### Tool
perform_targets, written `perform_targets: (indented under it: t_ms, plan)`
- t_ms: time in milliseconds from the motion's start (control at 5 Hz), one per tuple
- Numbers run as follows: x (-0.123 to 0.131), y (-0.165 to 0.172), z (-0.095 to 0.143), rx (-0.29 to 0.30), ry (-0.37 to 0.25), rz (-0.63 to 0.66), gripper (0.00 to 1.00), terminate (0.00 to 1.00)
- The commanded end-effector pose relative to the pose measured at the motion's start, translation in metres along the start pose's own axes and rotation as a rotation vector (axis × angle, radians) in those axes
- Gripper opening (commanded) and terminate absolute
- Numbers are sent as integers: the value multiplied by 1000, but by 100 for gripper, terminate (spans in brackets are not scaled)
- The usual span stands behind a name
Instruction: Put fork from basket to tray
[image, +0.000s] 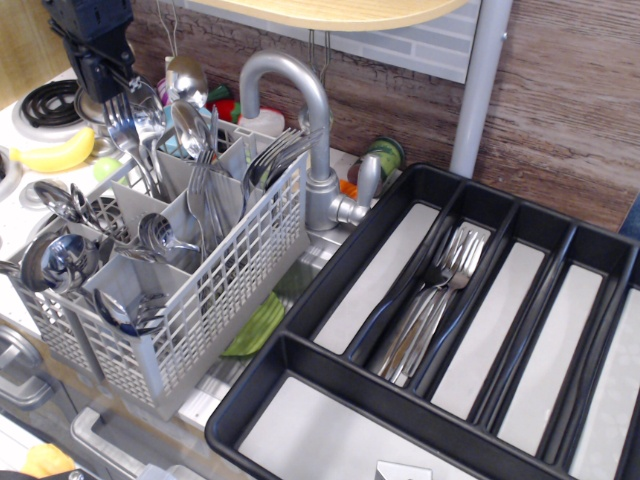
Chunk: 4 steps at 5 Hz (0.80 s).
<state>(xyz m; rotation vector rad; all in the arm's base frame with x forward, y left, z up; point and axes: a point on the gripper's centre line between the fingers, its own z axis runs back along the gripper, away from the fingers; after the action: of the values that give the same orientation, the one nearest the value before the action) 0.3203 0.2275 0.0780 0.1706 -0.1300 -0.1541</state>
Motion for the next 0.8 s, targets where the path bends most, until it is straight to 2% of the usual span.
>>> perform_targets:
  t_ms: [0, 200, 400, 600]
  plan:
    - [9, 7, 57, 60, 20, 50, 0, 0]
    - [10, 0, 91, 87, 45, 73, 0, 0]
    - [25, -19, 134, 132, 87, 87, 0, 0]
    - [44, -42, 175, 204, 114, 97, 0, 0]
